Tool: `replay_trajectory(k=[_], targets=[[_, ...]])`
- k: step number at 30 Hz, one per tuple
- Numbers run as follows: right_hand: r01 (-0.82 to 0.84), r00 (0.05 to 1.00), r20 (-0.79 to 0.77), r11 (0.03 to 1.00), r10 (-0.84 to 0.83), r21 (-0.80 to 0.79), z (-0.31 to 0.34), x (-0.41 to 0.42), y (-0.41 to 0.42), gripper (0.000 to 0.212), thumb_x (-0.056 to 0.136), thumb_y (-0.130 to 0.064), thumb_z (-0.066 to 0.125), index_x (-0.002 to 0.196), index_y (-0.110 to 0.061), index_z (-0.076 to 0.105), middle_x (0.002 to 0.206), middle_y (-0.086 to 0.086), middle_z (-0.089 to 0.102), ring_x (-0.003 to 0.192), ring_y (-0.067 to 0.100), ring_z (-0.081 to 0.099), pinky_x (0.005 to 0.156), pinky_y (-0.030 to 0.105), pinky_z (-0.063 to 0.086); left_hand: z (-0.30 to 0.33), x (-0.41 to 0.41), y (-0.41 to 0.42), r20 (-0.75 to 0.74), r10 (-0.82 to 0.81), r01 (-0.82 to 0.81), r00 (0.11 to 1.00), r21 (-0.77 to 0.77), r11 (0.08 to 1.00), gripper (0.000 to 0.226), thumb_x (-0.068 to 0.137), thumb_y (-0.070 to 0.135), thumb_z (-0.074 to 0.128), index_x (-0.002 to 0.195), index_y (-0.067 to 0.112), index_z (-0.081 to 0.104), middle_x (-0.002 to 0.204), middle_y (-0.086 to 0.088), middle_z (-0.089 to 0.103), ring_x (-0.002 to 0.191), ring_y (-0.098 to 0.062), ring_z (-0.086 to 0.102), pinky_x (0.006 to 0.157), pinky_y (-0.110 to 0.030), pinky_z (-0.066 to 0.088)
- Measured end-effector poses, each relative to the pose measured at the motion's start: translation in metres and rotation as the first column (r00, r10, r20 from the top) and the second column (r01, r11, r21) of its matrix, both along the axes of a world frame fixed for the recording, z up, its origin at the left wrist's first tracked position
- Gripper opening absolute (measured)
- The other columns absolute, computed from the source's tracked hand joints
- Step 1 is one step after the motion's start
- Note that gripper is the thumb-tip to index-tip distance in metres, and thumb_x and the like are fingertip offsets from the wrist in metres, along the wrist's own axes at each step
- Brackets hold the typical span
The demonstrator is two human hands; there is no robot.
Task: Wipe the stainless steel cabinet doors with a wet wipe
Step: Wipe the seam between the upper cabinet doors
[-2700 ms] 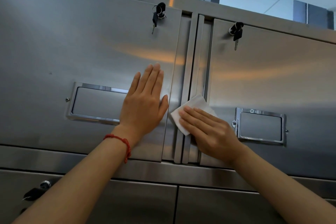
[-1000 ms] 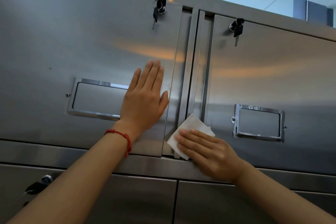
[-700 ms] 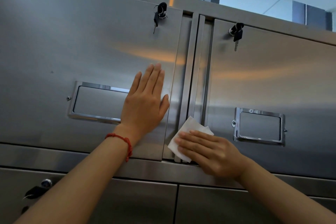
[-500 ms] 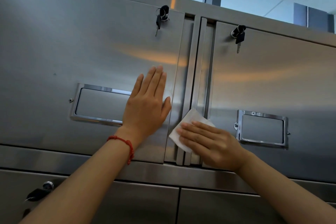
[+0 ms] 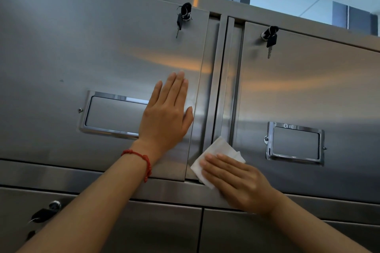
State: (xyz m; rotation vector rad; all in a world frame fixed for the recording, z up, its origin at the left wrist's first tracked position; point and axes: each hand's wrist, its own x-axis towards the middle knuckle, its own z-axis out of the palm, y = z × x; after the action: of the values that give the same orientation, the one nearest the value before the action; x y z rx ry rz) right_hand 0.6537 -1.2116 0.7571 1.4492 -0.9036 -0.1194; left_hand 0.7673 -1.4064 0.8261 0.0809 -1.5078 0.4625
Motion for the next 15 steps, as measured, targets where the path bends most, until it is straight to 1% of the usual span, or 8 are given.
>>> replay_trajectory(k=[3, 5, 9, 15], targets=[[0.026, 0.998, -0.05, 0.999, -0.024, 0.039, 0.008, 0.0, 0.003, 0.027, 0.095, -0.016, 0.057, 0.117, -0.004, 0.065, 0.127, 0.014, 0.06, 0.125, 0.026, 0.051, 0.107, 0.037, 0.04, 0.0, 0.0, 0.0, 0.0, -0.003, 0.003, 1.0, -0.001, 1.0, 0.059, 0.096, 0.033, 0.028, 0.141, -0.004, 0.036, 0.148, -0.021, 0.033, 0.139, -0.032, 0.029, 0.112, -0.049, 0.028], [0.016, 0.998, -0.065, 0.999, -0.013, 0.05, 0.018, 0.0, 0.004, 0.026, 0.095, -0.014, 0.055, 0.115, -0.003, 0.067, 0.125, 0.015, 0.061, 0.124, 0.026, 0.053, 0.105, 0.038, 0.042, 0.0, 0.0, 0.0, -0.003, -0.005, 0.005, 1.0, -0.003, 1.0, 0.059, 0.095, 0.033, 0.029, 0.141, -0.004, 0.037, 0.148, -0.021, 0.034, 0.138, -0.032, 0.03, 0.112, -0.049, 0.028], [-0.006, 0.997, -0.074, 1.0, 0.005, -0.012, 0.042, -0.001, -0.001, 0.029, 0.086, -0.012, 0.068, 0.113, -0.002, 0.068, 0.124, 0.016, 0.061, 0.123, 0.027, 0.054, 0.102, 0.04, 0.045, 0.001, 0.0, -0.001, -0.014, -0.001, 0.001, 1.0, -0.01, 1.0, 0.059, 0.095, 0.033, 0.03, 0.14, -0.004, 0.038, 0.147, -0.021, 0.034, 0.138, -0.032, 0.03, 0.112, -0.048, 0.028], [-0.027, 0.996, -0.082, 0.998, 0.022, -0.061, 0.07, 0.0, -0.005, 0.03, 0.081, -0.011, 0.071, 0.11, -0.001, 0.07, 0.123, 0.016, 0.062, 0.12, 0.027, 0.056, 0.1, 0.041, 0.047, 0.0, 0.0, 0.0, -0.029, 0.001, -0.001, 1.0, -0.018, 1.0, 0.059, 0.095, 0.033, 0.029, 0.14, -0.004, 0.039, 0.147, -0.021, 0.035, 0.137, -0.032, 0.032, 0.112, -0.047, 0.027]])
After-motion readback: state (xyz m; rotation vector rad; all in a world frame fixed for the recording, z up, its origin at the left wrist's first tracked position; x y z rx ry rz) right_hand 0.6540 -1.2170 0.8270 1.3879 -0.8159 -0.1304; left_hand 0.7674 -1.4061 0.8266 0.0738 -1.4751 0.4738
